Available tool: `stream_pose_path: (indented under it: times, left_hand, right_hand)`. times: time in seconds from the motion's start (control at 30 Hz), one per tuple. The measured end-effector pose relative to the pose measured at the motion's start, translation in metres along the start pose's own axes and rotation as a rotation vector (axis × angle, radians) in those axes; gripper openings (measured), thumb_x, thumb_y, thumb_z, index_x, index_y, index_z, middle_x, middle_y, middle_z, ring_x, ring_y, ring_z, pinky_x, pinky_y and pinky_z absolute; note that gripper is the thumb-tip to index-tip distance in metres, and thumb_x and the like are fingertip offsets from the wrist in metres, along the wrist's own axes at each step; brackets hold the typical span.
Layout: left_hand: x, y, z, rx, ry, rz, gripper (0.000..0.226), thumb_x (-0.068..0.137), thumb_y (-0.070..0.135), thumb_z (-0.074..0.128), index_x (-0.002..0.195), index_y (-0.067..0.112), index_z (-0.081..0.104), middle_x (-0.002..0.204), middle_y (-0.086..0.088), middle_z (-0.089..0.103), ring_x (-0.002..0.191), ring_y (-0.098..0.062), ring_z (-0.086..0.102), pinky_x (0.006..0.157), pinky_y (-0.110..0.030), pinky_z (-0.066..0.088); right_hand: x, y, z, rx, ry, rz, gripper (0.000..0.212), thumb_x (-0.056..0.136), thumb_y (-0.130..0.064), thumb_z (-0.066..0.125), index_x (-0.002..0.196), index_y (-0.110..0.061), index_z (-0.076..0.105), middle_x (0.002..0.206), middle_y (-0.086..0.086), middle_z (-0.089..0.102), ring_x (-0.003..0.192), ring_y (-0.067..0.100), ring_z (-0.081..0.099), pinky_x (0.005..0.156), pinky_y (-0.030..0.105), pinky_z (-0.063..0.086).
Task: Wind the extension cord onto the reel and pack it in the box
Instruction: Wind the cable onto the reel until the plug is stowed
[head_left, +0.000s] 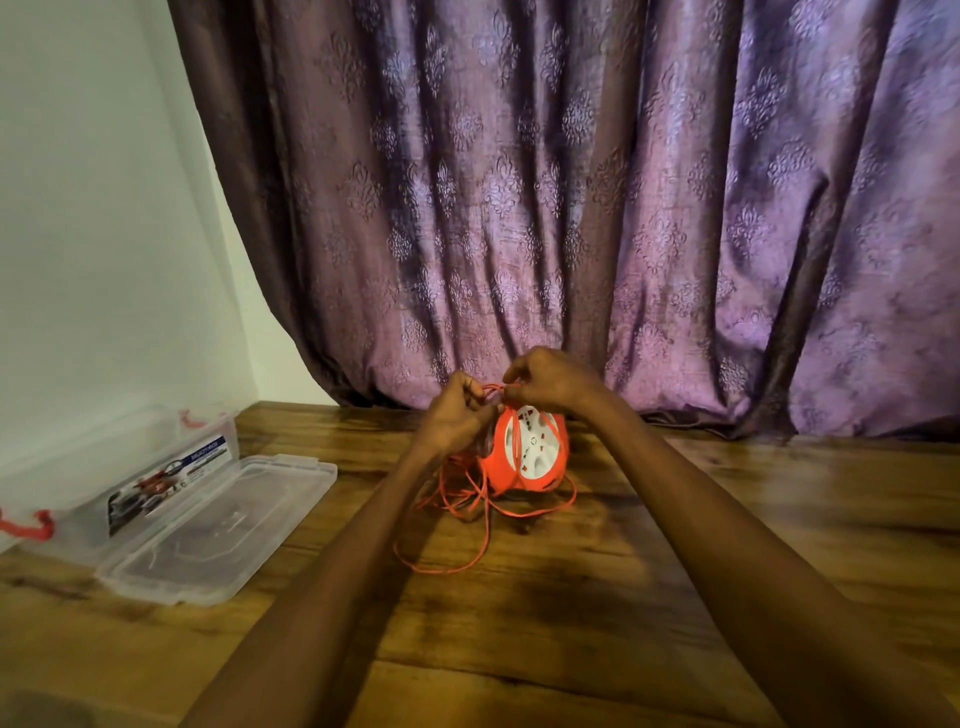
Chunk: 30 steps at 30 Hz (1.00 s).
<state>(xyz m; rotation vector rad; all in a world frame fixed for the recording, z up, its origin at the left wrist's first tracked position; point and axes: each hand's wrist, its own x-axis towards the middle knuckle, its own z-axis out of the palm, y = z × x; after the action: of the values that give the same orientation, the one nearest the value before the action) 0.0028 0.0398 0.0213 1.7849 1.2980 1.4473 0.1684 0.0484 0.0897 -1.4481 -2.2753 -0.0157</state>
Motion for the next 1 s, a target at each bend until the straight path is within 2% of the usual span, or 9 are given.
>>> stream_pose_path:
  times: [0.13,0.3,0.43,0.5,0.57,0.63,0.7,0.87,1.0]
  left_hand:
    - [-0.004,0.000,0.002,0.018,0.028,0.021,0.036,0.084,0.011,0.074,0.080,0.023,0.040,0.063,0.005,0.046,0.048,-0.002,0.040,0.053,-0.029,0.038]
    - [-0.011,-0.008,0.002,0.034,0.073,0.052,0.031,0.081,0.017,0.076,0.079,0.024,0.045,0.070,0.005,0.053,0.063,-0.010,0.046,0.062,-0.031,0.042]
    - [-0.019,-0.003,-0.001,-0.069,0.023,0.042,0.021,0.086,0.013,0.072,0.092,0.019,0.053,0.075,0.004,0.055,0.060,0.002,0.050,0.059,-0.016,0.043]
    - [-0.015,-0.003,-0.005,-0.036,-0.048,0.014,0.024,0.086,0.009,0.070,0.106,0.016,0.057,0.079,0.004,0.056,0.062,0.004,0.052,0.062,-0.015,0.045]
    - [-0.010,0.001,-0.008,0.090,-0.131,-0.018,0.029,0.085,0.014,0.069,0.113,0.017,0.062,0.081,0.004,0.060,0.067,-0.002,0.055,0.068,-0.020,0.046]
    - [-0.007,0.006,-0.009,0.197,-0.216,-0.020,0.013,0.082,0.030,0.065,0.091,0.021,0.067,0.076,-0.003,0.068,0.065,-0.009,0.060,0.067,-0.024,0.046]
    - [-0.005,0.011,-0.007,0.312,-0.241,0.019,0.027,0.084,0.043,0.065,0.073,0.018,0.063,0.067,-0.004,0.069,0.060,-0.011,0.061,0.062,-0.027,0.045]
    - [-0.001,0.007,0.000,0.620,-0.054,0.032,0.052,0.078,0.070,0.054,0.070,0.019,0.064,0.050,0.000,0.063,0.056,-0.016,0.064,0.063,-0.030,0.048]
    - [-0.009,0.003,-0.006,0.032,0.053,-0.123,0.042,0.084,0.053,0.063,0.074,0.013,0.069,0.049,0.000,0.060,0.041,-0.013,0.051,0.054,-0.029,0.043]
  right_hand:
    - [-0.003,-0.002,0.001,-0.133,0.069,0.057,0.036,0.078,-0.050,0.068,0.108,-0.031,0.070,0.113,0.004,0.069,0.103,0.027,0.064,0.083,0.036,0.047]
    - [-0.010,0.013,0.000,-0.136,0.131,0.284,0.037,0.079,-0.043,0.063,0.107,-0.019,0.068,0.117,0.014,0.067,0.107,0.034,0.064,0.086,0.039,0.050]
    - [-0.020,0.046,0.017,0.151,0.032,0.439,0.071,0.076,-0.070,0.061,0.116,-0.012,0.066,0.121,0.018,0.066,0.112,0.035,0.063,0.091,0.038,0.050]
    - [-0.024,0.061,0.027,0.321,-0.037,0.464,0.077,0.072,-0.075,0.060,0.107,-0.006,0.070,0.108,0.018,0.070,0.099,0.028,0.067,0.083,0.035,0.052]
    - [-0.030,0.069,0.036,0.471,-0.032,0.473,0.046,0.086,-0.050,0.065,0.075,-0.006,0.070,0.067,0.010,0.069,0.058,0.014,0.063,0.060,0.027,0.048]
    - [-0.033,0.076,0.046,0.575,-0.004,0.469,0.039,0.093,-0.024,0.062,0.058,-0.007,0.062,0.038,-0.003,0.055,0.032,0.004,0.046,0.039,0.017,0.036]
    - [-0.034,0.082,0.056,0.621,0.017,0.456,0.035,0.092,-0.013,0.061,0.058,-0.005,0.063,0.036,-0.004,0.052,0.029,0.004,0.045,0.037,0.019,0.036]
    - [-0.044,0.090,0.063,0.704,0.038,0.504,0.036,0.090,-0.014,0.065,0.056,-0.007,0.060,0.035,-0.004,0.052,0.028,0.002,0.043,0.035,0.017,0.036]
    - [-0.054,0.101,0.080,0.713,-0.017,0.537,0.031,0.090,-0.015,0.065,0.061,-0.004,0.063,0.044,0.007,0.058,0.031,0.014,0.051,0.034,0.022,0.043]
